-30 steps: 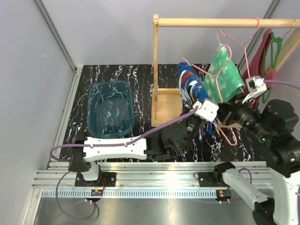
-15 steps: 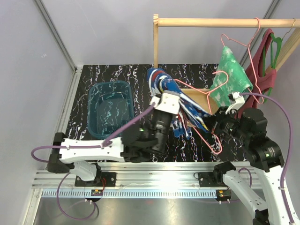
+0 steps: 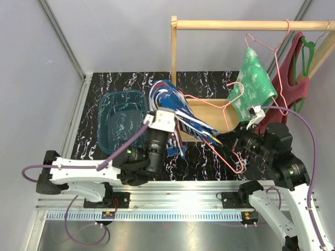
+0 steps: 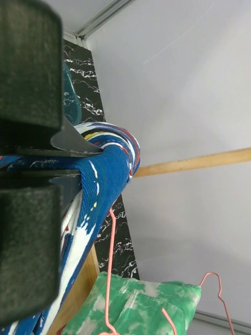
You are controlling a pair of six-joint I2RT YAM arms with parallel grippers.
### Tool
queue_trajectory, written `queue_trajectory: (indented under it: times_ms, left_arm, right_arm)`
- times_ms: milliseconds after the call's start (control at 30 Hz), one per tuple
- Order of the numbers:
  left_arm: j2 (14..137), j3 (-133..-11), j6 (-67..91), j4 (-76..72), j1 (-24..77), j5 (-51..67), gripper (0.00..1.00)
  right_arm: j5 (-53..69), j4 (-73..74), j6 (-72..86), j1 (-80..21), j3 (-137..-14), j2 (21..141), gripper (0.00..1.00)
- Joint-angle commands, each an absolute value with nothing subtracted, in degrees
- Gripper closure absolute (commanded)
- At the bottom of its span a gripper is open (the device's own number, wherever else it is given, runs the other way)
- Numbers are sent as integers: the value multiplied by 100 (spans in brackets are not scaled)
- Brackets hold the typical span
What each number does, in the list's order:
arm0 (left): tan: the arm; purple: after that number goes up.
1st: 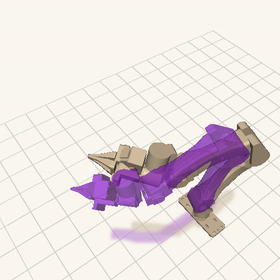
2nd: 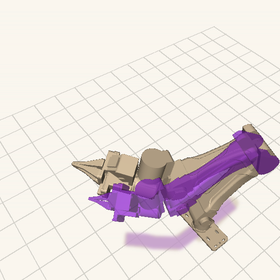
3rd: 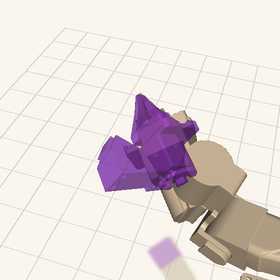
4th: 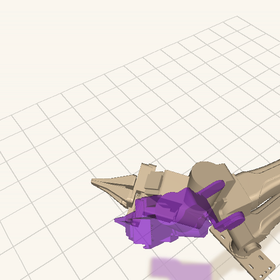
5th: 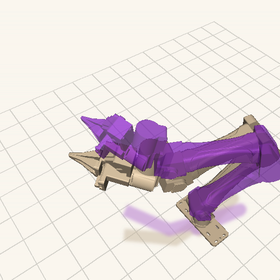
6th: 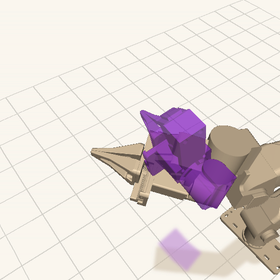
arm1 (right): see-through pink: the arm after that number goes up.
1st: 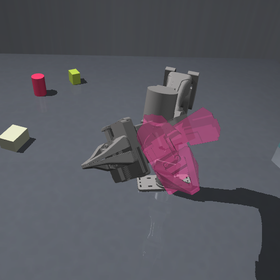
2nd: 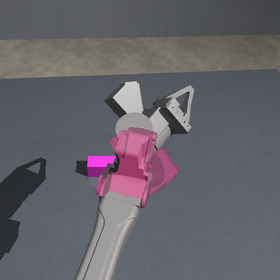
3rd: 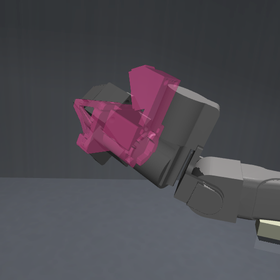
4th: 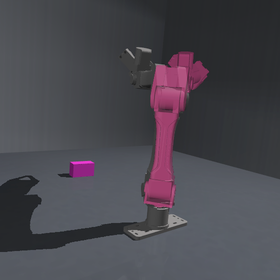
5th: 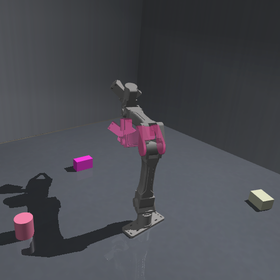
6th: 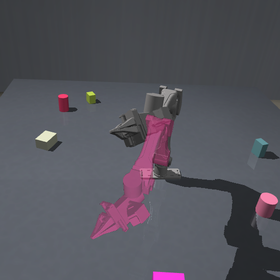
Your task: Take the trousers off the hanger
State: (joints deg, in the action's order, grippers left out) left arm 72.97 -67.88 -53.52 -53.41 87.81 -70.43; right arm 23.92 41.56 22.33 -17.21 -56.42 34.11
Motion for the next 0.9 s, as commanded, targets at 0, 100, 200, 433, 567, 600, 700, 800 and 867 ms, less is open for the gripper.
queue_trajectory:
  times_ms: [0,100,200,433,567,600,700,800,867]
  left_arm:
    - [6364,-6926,-4511,-5628,8701,-6355,100]
    - [6363,-6900,-3912,-4730,8684,-6100,100]
    - [6460,-6742,-3920,-4833,8640,-6135,100]
    - [6170,-6539,-3209,-4345,8596,-5793,100]
    - [6100,-6487,-3041,-4044,8604,-5179,100]
    - [6065,-6478,-3015,-3947,8596,-5038,100]
    - [6091,-6547,-3023,-3500,8604,-4650,100]
    - [6196,-6697,-3269,-3454,8604,-4605,100]
    - [6284,-6741,-3592,-3708,8604,-4736,100]
  right_arm:
    - [2741,4114,2250,-1687,-5721,3453,100]
    - [2856,4235,2145,-1687,-6212,3664,100]
    - [2778,4673,1830,-1679,-6801,4032,100]
    - [2900,5651,1266,-1687,-7181,4895,100]
    - [2550,6002,1169,-1722,-7224,5132,100]
    - [2418,6142,1160,-1766,-7225,5298,100]
    - [2714,6065,1178,-1933,-7137,5466,100]
    - [3075,5968,1152,-2091,-7040,5537,100]
    - [2902,5880,1195,-2170,-6952,5537,100]
